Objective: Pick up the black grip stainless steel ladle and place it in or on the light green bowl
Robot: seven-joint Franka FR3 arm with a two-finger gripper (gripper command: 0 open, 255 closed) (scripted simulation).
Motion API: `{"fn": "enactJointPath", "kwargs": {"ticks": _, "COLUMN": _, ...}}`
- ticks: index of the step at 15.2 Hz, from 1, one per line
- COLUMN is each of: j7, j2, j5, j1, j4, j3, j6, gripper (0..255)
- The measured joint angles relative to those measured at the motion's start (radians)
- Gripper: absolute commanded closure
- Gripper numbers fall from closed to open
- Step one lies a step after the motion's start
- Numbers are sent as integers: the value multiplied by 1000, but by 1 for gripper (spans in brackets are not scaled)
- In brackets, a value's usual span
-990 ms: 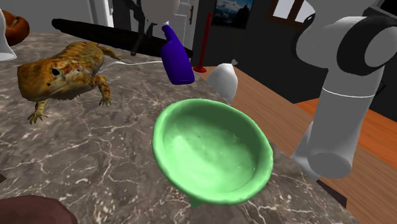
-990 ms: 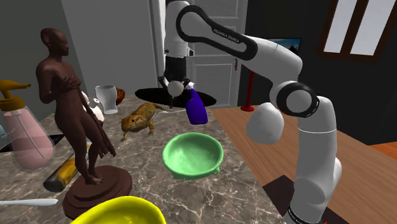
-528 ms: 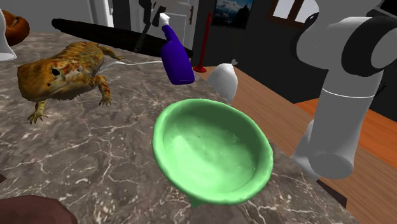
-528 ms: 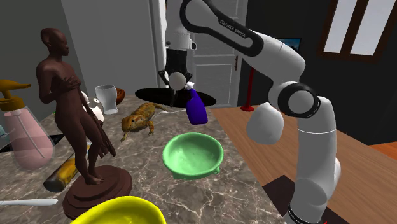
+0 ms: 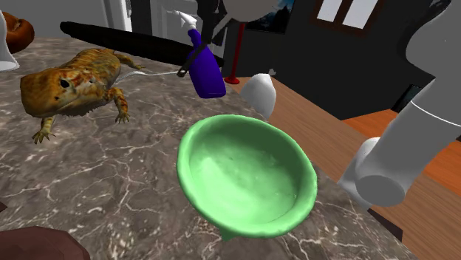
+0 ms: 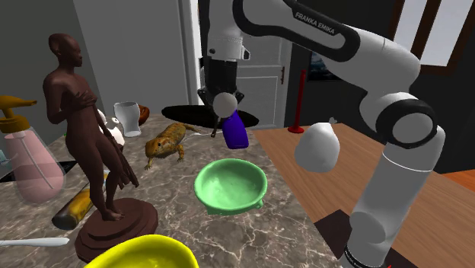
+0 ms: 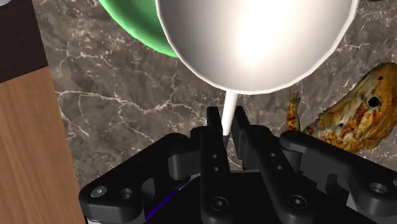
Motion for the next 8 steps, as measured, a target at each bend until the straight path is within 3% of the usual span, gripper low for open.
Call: {"fn": "enactJointPath", "kwargs": {"ticks": 8, "j7": 54, "j2": -234, "j5": 152, "j1": 35, "j4": -165, "j3": -20, "j6": -10, "gripper": 255}}
